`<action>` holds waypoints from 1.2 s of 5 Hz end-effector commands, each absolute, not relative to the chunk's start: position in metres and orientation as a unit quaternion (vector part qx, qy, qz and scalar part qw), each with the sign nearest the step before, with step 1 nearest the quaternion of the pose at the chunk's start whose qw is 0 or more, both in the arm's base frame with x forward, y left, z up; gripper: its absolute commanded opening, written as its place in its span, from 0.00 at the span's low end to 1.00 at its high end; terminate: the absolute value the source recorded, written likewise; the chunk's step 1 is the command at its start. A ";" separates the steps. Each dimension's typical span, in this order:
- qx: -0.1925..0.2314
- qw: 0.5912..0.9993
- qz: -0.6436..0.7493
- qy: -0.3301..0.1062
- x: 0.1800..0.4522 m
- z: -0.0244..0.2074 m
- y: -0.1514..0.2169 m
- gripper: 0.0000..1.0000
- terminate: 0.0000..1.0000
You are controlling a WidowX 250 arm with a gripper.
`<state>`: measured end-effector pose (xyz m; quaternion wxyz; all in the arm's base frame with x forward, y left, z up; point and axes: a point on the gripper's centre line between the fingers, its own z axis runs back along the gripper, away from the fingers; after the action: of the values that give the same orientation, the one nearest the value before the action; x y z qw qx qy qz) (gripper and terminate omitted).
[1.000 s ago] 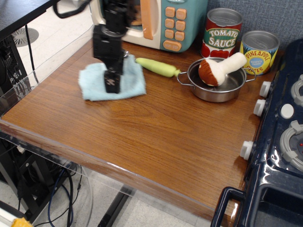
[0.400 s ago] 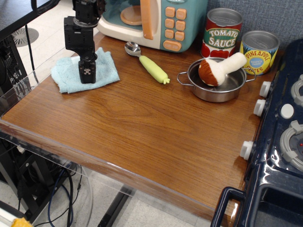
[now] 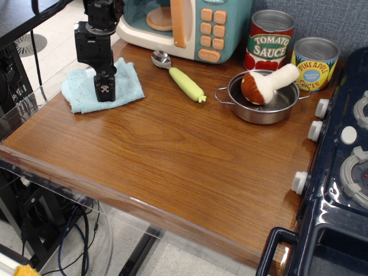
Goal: Moved the blue cloth from one side of the table to the other
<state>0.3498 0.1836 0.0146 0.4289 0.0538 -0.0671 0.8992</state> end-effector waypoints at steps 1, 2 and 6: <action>-0.024 0.424 0.900 -0.096 0.336 0.072 0.172 1.00 0.00; -0.044 0.426 0.898 -0.098 0.332 0.082 0.168 1.00 0.00; -0.055 0.433 0.893 -0.106 0.328 0.093 0.162 1.00 0.00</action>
<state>0.3396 0.1595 0.0725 0.4366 -0.0357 -0.0826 0.8952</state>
